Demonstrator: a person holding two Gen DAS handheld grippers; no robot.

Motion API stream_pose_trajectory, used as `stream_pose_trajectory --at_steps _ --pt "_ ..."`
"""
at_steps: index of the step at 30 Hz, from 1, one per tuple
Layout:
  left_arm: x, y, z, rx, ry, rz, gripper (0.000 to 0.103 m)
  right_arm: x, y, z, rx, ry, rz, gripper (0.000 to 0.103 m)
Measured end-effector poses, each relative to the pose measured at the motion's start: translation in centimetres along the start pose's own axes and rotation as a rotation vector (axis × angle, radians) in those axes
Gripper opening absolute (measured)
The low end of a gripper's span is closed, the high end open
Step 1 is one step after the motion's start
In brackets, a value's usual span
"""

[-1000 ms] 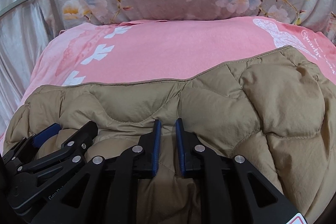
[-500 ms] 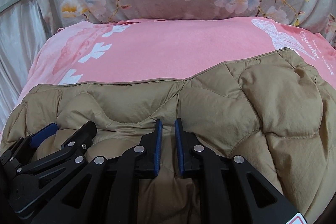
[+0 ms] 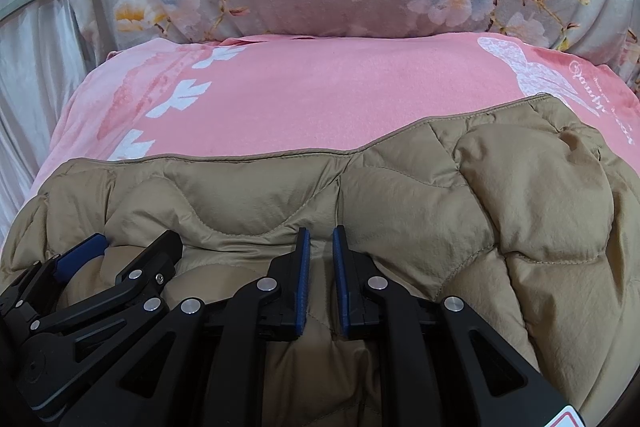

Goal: Fold large clothes

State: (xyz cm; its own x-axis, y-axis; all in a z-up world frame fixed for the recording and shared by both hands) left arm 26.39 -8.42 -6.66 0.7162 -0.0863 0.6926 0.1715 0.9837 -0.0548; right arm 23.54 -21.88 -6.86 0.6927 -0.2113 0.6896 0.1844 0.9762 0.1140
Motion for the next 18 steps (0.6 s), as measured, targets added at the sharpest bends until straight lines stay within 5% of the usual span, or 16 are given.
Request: stream_pose_trajectory --at_steps 11,14,18 --pt "0.0 0.2 -0.1 0.002 0.007 0.001 0.079 0.0 -0.3 -0.1 0.018 0.006 -0.009 0.011" --pt "-0.2 0.4 0.5 -0.046 0.031 -0.001 0.082 0.0 -0.7 0.7 0.055 0.011 -0.034 0.011" --pt "-2.0 1.7 6.0 -0.144 0.007 -0.002 0.089 -1.7 0.3 6.9 0.129 -0.051 -0.079 0.018"
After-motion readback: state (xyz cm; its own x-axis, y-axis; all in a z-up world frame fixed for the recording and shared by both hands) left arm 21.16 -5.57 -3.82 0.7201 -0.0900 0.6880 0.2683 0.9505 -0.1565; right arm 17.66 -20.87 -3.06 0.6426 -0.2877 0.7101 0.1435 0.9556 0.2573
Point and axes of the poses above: each gripper's, at about its wrist camera, not at the fingertips, and z roughly against the way its jaws point, y to its left, x to its top, the point moved 7 cm from there along -z, roughly the way its jaws point, and after that the axes turned 5 degrees about y, right-handed, at the moved point
